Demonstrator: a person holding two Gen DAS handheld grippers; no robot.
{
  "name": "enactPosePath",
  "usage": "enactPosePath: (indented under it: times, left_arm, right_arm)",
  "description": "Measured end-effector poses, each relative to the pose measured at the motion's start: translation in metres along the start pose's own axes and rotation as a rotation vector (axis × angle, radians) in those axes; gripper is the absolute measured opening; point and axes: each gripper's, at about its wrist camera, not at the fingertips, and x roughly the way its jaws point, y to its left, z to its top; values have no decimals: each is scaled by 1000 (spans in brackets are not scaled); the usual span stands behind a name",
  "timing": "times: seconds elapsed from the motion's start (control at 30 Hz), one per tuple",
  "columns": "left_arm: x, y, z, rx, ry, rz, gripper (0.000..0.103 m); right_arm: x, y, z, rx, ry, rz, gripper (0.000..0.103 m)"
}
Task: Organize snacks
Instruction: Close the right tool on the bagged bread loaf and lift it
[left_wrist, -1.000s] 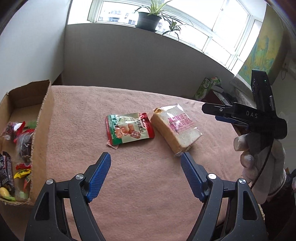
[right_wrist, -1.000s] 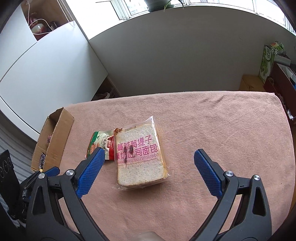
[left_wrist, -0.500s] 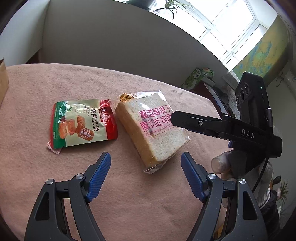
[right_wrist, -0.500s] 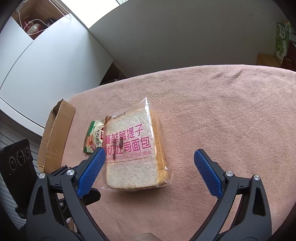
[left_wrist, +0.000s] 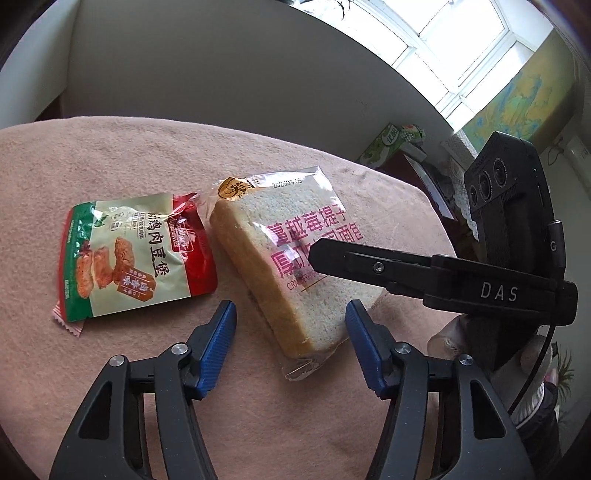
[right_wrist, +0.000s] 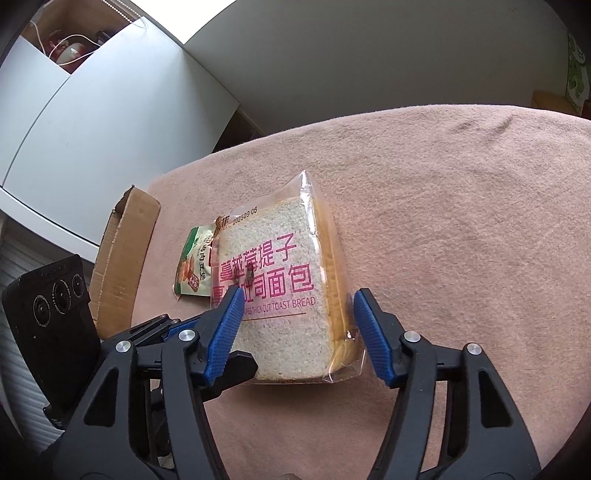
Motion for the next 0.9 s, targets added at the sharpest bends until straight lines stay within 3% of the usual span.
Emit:
enactPosePath:
  times: [0.1,0.3,0.57,0.9]
  left_arm:
    - [0,-6,2,25,-4,2,48]
    - [-1,-17,-1,56,-3,1,47]
    - [-30,-25,-19,87,-25,-10,47]
    - [-79,-26,-38,115,-94,26,47]
  right_arm:
    - [-2,3,-4,3,1,5,60]
    - [-10,17,-21,-7,-5,-7,60]
    - [-26,43,-42,-16,-17,13,60]
    - [-33,102,-55,-84,-28,49,60]
